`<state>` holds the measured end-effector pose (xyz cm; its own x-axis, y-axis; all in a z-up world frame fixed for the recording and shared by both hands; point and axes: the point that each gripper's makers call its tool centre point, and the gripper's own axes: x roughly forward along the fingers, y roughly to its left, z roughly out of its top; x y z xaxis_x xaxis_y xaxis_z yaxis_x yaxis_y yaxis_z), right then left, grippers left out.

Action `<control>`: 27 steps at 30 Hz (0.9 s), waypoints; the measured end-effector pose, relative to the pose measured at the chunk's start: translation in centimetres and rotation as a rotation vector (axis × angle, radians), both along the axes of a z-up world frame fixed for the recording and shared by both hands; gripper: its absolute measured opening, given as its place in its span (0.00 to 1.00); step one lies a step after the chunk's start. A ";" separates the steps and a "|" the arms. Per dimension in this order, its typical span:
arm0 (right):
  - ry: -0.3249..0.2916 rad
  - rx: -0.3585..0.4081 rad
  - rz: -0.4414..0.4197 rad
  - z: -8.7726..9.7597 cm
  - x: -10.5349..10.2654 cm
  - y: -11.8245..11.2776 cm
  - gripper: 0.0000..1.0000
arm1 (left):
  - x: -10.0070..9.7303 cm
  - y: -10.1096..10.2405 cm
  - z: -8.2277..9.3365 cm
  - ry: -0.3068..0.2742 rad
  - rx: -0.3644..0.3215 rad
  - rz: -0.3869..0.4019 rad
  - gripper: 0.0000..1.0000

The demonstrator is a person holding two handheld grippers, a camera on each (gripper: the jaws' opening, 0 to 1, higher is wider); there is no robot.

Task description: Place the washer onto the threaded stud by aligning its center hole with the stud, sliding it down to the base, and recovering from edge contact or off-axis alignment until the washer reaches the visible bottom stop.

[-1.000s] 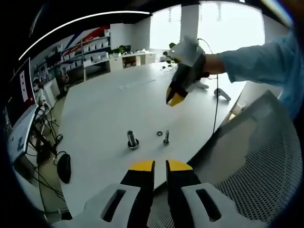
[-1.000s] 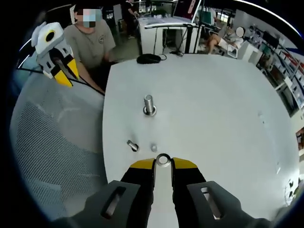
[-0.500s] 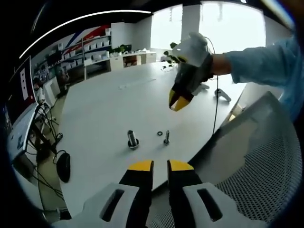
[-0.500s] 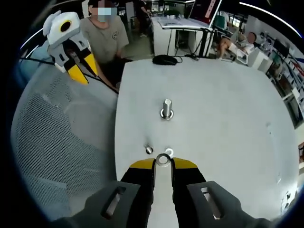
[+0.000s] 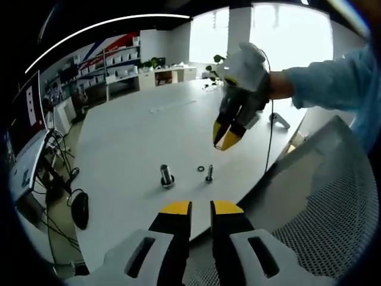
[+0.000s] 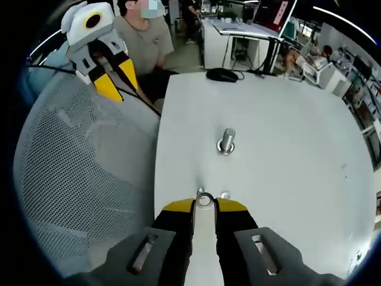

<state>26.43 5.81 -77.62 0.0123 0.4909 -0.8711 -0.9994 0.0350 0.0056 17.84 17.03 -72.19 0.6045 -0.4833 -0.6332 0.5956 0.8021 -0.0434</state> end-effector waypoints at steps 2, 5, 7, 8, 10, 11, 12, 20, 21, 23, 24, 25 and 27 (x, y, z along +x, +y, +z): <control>-0.006 -0.012 0.012 -0.3 -0.1 0.0 0.15 | 0.0 0.0 0.0 0.000 0.001 0.000 0.10; -0.011 -0.024 0.023 -0.7 -0.2 0.0 0.15 | 0.4 0.5 0.2 -0.023 0.025 0.016 0.09; -0.009 -0.026 0.024 -0.8 -0.2 0.1 0.15 | 0.2 0.2 0.2 -0.016 0.006 0.012 0.09; -0.008 -0.028 0.027 -0.9 -0.3 0.1 0.15 | 0.2 0.2 0.2 -0.015 0.007 0.011 0.09; -0.008 -0.033 0.032 -1.0 -0.4 0.1 0.15 | 0.3 0.3 0.1 -0.015 0.010 0.011 0.09; -0.008 -0.038 0.036 -1.2 -0.4 0.2 0.15 | 0.2 0.2 0.1 -0.011 0.007 0.011 0.09; -0.009 -0.042 0.039 -1.3 -0.4 0.2 0.15 | 0.2 0.2 0.1 -0.009 0.006 0.010 0.09; -0.006 -0.070 0.063 -2.0 -0.8 0.2 0.15 | 0.2 0.2 0.1 -0.009 0.000 0.015 0.09; -0.004 -0.072 0.065 -2.1 -0.8 0.2 0.15 | 0.2 0.2 0.1 -0.009 0.000 0.015 0.09; -0.002 -0.079 0.069 -2.5 -0.8 0.3 0.15 | 0.2 0.2 0.2 -0.010 -0.002 0.017 0.09; -0.002 -0.081 0.070 -2.6 -0.8 0.3 0.15 | 0.3 0.3 0.2 -0.011 -0.004 0.018 0.09; -0.001 -0.086 0.071 -2.8 -0.8 0.3 0.15 | 0.3 0.3 0.2 -0.011 -0.005 0.018 0.09; -0.002 -0.093 0.073 -3.2 -0.8 0.3 0.15 | 0.3 0.2 0.2 -0.009 -0.007 0.018 0.09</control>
